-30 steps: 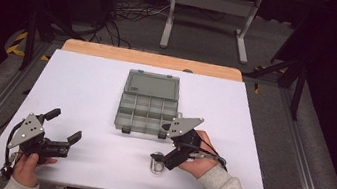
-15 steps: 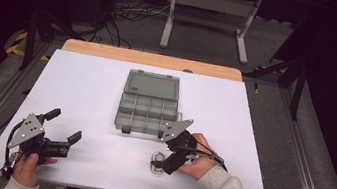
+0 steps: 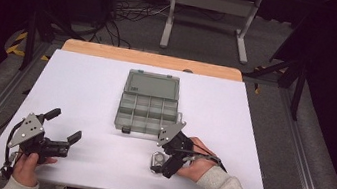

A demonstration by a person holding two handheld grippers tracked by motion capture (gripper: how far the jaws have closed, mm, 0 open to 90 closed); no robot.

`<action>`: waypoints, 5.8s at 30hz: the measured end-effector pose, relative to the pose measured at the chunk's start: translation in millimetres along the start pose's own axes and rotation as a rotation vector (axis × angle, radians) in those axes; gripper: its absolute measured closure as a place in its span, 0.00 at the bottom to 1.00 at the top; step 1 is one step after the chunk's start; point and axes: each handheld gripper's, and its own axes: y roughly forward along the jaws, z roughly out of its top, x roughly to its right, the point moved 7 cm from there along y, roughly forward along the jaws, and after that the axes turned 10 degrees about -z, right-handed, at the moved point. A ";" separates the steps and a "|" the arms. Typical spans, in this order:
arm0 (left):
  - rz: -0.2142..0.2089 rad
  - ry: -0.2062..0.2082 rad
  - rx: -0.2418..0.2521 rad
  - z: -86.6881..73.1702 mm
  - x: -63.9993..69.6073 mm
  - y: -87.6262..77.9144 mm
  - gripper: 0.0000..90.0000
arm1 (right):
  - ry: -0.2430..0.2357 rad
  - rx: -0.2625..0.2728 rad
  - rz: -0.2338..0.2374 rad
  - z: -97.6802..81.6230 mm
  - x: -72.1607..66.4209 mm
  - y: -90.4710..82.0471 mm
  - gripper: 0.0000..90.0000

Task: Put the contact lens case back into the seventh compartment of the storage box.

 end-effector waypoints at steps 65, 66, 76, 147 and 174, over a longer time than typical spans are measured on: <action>0.001 -0.004 0.003 0.0 -0.1 0.4 0.00 | -0.074 -0.189 0.014 -15.5 -12.1 21.5 0.30; 0.001 -0.004 0.003 0.0 0.0 0.4 0.00 | -0.070 -0.192 0.011 -15.4 -12.0 20.5 0.30; 0.001 -0.003 0.003 0.0 0.0 0.4 0.00 | -0.072 -0.151 -0.009 -10.7 -8.6 13.9 0.30; -0.003 0.011 -0.008 -0.5 -1.5 -0.7 0.00 | -0.010 0.118 -0.176 54.4 55.9 -29.3 0.29; -0.008 0.014 -0.008 -0.4 -1.9 -0.7 0.00 | 0.039 0.097 -0.215 55.5 88.2 -5.8 0.29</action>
